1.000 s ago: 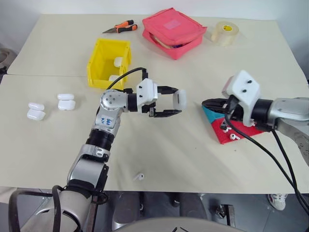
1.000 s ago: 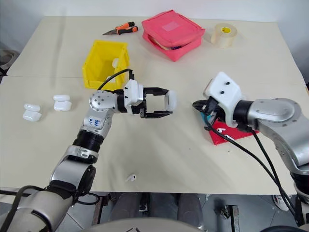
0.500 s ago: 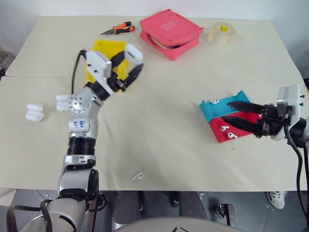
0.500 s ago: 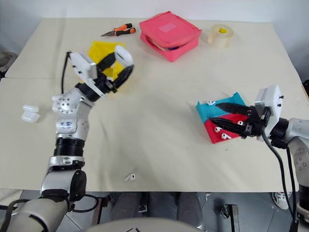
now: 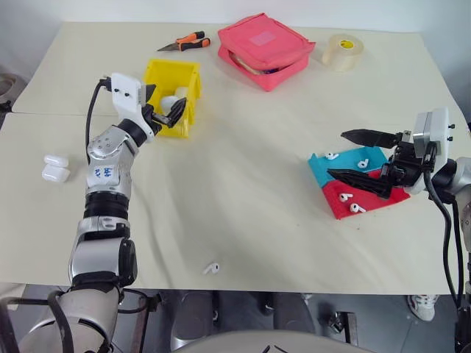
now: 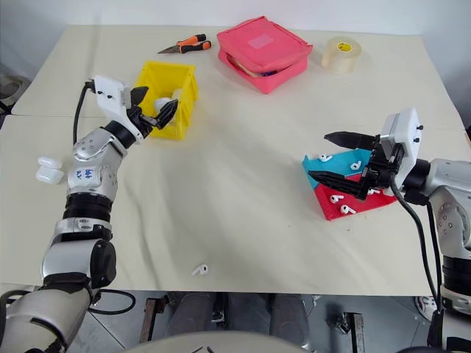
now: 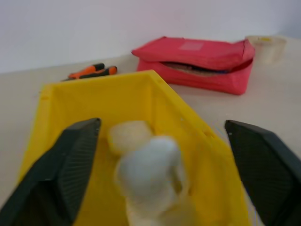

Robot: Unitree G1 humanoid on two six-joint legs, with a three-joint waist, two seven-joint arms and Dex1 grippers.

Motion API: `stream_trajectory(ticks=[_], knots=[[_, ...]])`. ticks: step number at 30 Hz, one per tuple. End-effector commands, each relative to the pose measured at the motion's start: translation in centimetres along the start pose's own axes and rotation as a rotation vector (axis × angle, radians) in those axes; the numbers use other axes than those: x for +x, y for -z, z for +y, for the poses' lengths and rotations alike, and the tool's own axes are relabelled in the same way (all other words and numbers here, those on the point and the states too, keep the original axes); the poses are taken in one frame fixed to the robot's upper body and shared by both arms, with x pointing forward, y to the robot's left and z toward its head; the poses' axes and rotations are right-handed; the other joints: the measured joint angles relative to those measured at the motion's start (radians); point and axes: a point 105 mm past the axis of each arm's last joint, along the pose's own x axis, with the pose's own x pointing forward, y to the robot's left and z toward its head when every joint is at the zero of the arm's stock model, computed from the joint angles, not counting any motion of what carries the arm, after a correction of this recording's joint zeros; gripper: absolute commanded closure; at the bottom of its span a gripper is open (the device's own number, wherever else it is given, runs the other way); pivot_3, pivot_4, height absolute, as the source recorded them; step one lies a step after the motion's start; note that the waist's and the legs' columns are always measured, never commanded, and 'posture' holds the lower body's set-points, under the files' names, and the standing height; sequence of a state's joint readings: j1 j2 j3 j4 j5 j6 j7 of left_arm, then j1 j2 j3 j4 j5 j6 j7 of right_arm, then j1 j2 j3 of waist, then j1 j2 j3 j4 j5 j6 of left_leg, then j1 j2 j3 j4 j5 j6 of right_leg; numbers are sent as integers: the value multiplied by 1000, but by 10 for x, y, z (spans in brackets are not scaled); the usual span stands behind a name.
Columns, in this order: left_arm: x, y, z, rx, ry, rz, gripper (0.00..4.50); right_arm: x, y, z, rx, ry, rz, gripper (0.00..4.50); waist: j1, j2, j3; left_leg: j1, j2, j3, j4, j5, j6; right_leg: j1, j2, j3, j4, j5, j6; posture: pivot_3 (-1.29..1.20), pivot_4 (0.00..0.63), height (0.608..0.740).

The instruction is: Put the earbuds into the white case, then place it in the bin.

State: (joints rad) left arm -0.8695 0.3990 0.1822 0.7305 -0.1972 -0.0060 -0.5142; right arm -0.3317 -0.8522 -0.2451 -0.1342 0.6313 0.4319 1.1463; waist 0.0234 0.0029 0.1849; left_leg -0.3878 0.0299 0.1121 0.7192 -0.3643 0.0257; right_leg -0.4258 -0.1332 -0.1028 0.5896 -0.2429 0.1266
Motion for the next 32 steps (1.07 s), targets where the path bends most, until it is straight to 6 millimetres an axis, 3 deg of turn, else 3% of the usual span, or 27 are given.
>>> stream_trajectory(ticks=[1, 4, 8, 11, 17, 23, 27, 32], knots=[[2, -18, 3, 40, 5, -46, 42, -4, -12, -1, -54, 9, -20, 0, -1, 0, 0, 0, 0, 0, 0, 0, 0, 0, 0, 0, 0, 0, 0, 0, 150, 740], [-4, -27, -2, 42, 52, -76, 42, -6, -15, -1, -62, 11, -25, 0, -4, 0, 0, 0, 0, 1, -1, 0, 0, -1, 0, 0, 0, 0, 0, 0, 150, 740], [-28, -41, -11, 161, 77, -106, 42, -11, -16, 0, -67, 4, -32, 0, -9, 0, 0, 0, 1, 2, -1, 0, 0, -1, 0, 1, 1, 0, 0, 0, 150, 740], [-45, -44, -21, 102, 189, -114, 42, -13, -14, 0, -68, -4, -30, 0, -10, 0, 0, 1, 1, 2, 0, 0, 0, -1, 0, 1, 1, 0, 0, 0, 150, 740], [-125, -40, -27, 92, 422, -84, 42, -23, 1, -3, -40, -40, -4, 0, -22, 0, 0, 2, 2, 2, 0, 0, -1, -1, 0, 2, 2, 0, -1, 0, 150, 740], [-168, -29, -14, 96, 435, -10, 42, -33, 14, 4, -6, -120, 30, 0, -22, 0, 0, 2, 2, 2, 0, 0, -1, -1, -1, 2, 3, -1, -1, 0, 150, 740], [-180, -25, -8, 116, 426, 9, 42, -36, 25, 5, 8, -144, 58, 0, -23, 0, 0, 2, 2, 2, 0, 0, -1, -2, -1, 2, 2, -1, -1, 0, 150, 740], [-178, -31, -15, 139, 455, -50, 42, -34, 26, 3, 14, -150, 53, 0, -25, 0, 0, 2, 2, 3, -1, 0, -1, -2, -1, 2, 3, -1, -2, 0, 150, 740]])
